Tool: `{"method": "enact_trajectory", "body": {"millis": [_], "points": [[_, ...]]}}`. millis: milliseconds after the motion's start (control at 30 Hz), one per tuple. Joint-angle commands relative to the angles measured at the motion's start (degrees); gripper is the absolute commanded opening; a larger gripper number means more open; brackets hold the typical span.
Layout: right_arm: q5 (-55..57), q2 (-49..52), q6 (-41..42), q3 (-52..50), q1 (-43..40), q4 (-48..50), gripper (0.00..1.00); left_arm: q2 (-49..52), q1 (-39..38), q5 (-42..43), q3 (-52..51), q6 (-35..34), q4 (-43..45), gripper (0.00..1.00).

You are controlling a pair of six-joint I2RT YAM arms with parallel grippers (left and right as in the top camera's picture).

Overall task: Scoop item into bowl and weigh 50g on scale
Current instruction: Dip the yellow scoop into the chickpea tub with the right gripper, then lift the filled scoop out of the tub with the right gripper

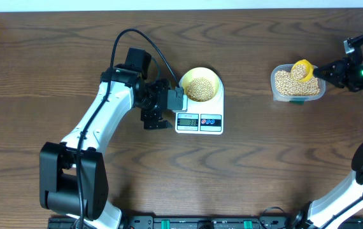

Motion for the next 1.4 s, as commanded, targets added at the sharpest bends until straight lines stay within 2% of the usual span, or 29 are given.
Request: {"method": "enact_trajectory", "body": {"millis": [0,367,1367], "points": [[-3.5,0.5,0.2,-0.3,-0.3,-0.4,0.01,0.3,-0.1,0.9,-0.5,0.4,-0.3,0.97],[-9.5,0.5,0.2,-0.3,0.2,-1.1,0.01,0.3,-0.1,0.9,-0.5,0.4,-0.3,0.98],[-10.8,0.5,0.3,-0.3,16.1,0.9,0.01,0.3,-0.1,0.9,-0.5,0.4,-0.3,0.98]]}}
